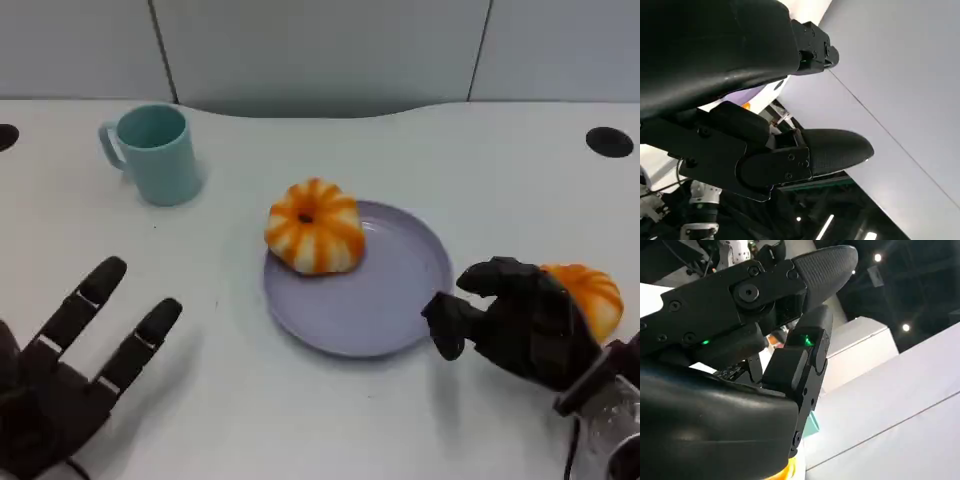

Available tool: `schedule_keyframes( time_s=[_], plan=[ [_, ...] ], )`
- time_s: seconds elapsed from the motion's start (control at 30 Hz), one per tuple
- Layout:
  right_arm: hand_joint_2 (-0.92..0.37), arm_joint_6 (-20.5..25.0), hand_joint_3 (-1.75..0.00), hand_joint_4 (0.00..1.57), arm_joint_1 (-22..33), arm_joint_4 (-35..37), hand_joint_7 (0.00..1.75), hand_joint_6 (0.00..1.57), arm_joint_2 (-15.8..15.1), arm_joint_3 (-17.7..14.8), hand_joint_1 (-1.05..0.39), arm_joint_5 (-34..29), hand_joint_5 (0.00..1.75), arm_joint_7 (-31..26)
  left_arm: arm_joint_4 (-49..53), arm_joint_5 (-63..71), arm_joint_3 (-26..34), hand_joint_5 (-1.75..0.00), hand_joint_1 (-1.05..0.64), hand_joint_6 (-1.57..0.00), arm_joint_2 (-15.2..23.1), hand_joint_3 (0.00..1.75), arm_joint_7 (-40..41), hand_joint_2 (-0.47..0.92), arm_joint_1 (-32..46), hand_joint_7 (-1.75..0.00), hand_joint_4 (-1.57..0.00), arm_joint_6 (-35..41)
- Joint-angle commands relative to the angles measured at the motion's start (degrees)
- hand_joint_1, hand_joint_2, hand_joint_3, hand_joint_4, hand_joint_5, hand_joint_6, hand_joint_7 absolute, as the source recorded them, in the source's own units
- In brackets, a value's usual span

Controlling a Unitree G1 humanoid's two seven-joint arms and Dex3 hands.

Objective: Grasp the bread from the table and place it into the plate.

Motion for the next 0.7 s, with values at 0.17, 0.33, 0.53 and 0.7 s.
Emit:
schedule_keyframes(
  time_s=[0.17, 0.33, 0.53, 0.7],
  plan=[
    [-0.91, 2.8, -0.01, 0.76, -0.2, 0.1, 0.00, 1.17, -3.3, 1.2, -0.51, -1.1, 1.35, 0.0, 1.2, -0.2, -2.2, -0.15, -1.05, -0.29, -1.9, 0.44, -1.6, 0.92, 1.2, -0.05, -0.28, 1.8],
    [-0.92, 1.3, -0.02, 0.76, 0.6, 0.5, 0.01, 1.19, -1.8, -1.8, -0.49, 2.1, 1.50, 4.1, 2.7, 1.3, -4.7, -0.16, -1.05, -0.27, -2.0, 0.52, -4.8, 0.92, 1.5, -0.02, -0.27, 0.0],
    [-0.92, -1.9, -0.03, 0.72, 0.5, 1.4, 0.02, 1.21, -1.3, -2.7, -0.50, 2.0, 1.62, 6.2, 4.0, 1.6, -5.4, -0.16, -1.05, -0.26, -1.5, 0.57, -6.0, 0.92, 1.3, -0.01, -0.25, -2.2],
    [-0.91, -1.7, -0.01, 0.71, 0.5, 1.5, 0.03, 1.24, -1.4, -2.7, -0.51, 1.7, 1.66, 5.8, 5.0, 1.5, -5.3, -0.18, -1.05, -0.27, -1.2, 0.57, -6.0, 0.92, 1.1, -0.01, -0.27, -2.4]
  ],
)
